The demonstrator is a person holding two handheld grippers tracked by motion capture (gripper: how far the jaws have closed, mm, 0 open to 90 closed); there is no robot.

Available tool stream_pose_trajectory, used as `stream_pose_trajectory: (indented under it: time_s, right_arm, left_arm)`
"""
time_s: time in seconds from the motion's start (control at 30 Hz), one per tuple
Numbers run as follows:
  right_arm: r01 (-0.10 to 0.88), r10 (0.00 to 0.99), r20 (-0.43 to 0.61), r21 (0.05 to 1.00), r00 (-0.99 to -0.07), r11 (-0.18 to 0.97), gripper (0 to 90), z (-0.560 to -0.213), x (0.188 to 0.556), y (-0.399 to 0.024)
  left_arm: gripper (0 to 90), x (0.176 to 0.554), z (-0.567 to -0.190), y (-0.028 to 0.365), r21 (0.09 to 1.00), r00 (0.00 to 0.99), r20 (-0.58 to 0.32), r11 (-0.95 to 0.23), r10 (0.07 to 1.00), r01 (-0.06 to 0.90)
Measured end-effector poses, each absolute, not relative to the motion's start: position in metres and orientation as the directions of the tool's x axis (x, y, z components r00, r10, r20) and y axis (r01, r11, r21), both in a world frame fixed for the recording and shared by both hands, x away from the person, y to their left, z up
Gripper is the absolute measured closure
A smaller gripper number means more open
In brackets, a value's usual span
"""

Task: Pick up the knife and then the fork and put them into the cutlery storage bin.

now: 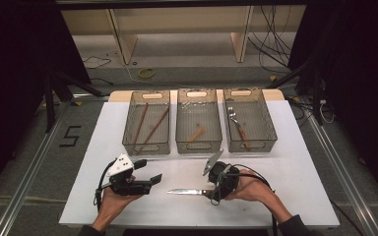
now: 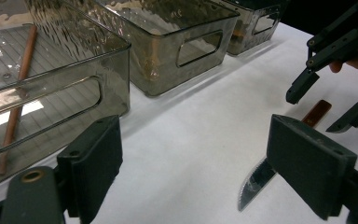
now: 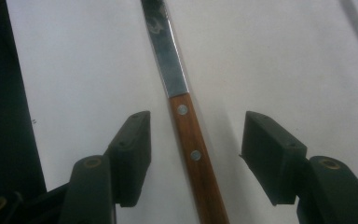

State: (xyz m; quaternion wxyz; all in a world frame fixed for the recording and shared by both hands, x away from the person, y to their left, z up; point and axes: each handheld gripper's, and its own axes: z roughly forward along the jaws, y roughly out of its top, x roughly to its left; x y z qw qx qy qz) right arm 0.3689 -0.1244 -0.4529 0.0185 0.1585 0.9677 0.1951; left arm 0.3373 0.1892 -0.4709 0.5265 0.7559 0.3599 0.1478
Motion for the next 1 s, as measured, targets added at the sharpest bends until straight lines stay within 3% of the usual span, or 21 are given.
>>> stream_pose_trajectory:
  time_s: [1.0]
  right_arm:
    - [0.254,0.264,0.005,0.294,-0.964,0.921,67.7,-0.463,0.371,-0.115]
  left_arm:
    - [17.7,0.337,-0.471,0.189,0.902,0.696,-0.158,-0.185,0.700,0.390]
